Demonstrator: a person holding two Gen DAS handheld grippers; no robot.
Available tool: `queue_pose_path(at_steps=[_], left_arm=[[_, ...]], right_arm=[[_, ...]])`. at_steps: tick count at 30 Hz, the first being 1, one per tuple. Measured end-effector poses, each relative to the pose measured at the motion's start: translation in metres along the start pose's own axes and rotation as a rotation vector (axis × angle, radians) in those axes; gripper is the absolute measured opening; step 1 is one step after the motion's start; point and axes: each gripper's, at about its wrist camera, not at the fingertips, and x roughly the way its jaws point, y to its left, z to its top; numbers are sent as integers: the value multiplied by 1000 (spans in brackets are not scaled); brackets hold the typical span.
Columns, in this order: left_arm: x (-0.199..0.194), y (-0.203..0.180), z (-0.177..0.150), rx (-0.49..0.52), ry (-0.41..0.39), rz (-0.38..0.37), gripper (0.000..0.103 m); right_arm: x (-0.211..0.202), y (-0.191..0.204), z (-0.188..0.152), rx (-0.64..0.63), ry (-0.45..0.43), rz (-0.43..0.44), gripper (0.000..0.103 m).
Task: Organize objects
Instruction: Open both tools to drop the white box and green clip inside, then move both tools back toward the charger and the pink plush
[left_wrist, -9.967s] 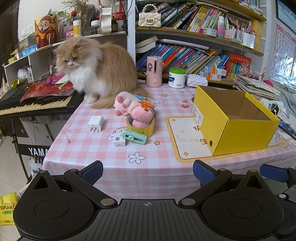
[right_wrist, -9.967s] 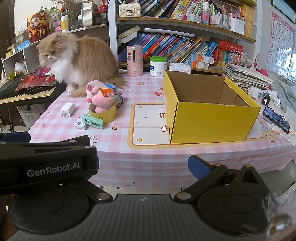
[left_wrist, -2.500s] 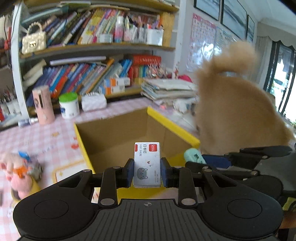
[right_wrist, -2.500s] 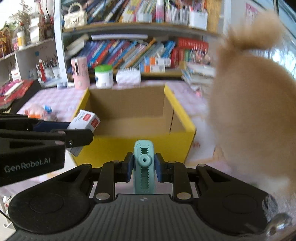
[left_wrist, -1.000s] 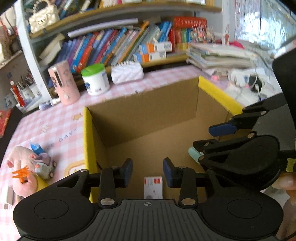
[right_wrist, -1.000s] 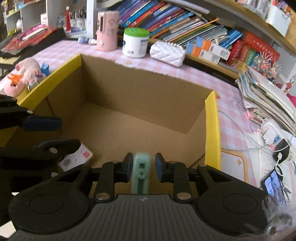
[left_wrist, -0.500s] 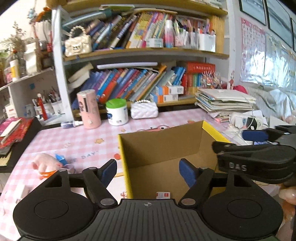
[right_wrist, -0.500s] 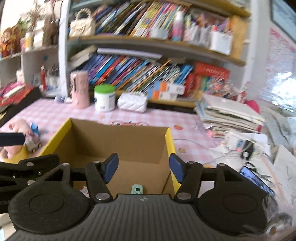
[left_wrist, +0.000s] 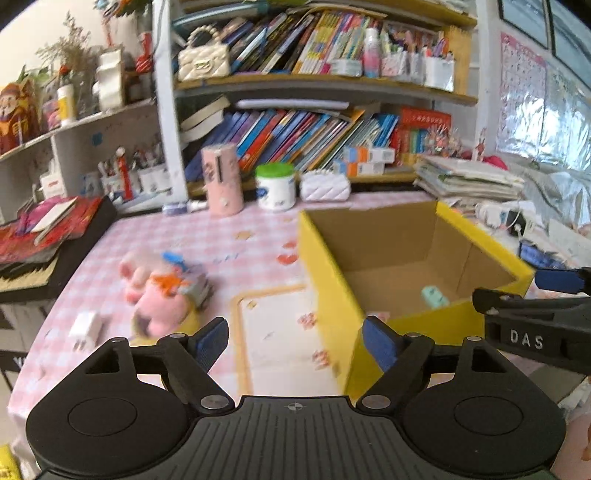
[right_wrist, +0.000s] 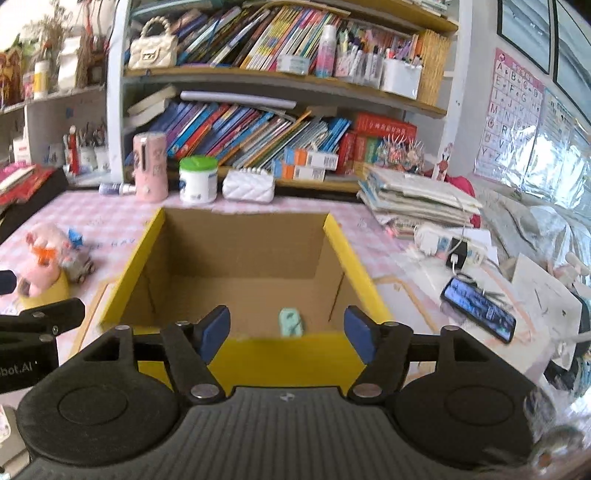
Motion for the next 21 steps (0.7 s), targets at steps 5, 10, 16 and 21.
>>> queue_pose_path(at_steps=[5, 10, 16, 21], left_arm=[[-10, 31, -19, -22, 62, 16, 82], [-18, 63, -36, -42, 107, 47, 82], [-32, 96, -51, -67, 135, 82, 82], [-41, 120, -60, -88, 148, 101, 82]], right_arm=[[-13, 35, -15, -18, 59, 18, 70], [-23, 73, -28, -32, 119, 76, 70], [-33, 120, -36, -82, 154, 132, 74], [-39, 152, -41, -119, 169, 170, 77]])
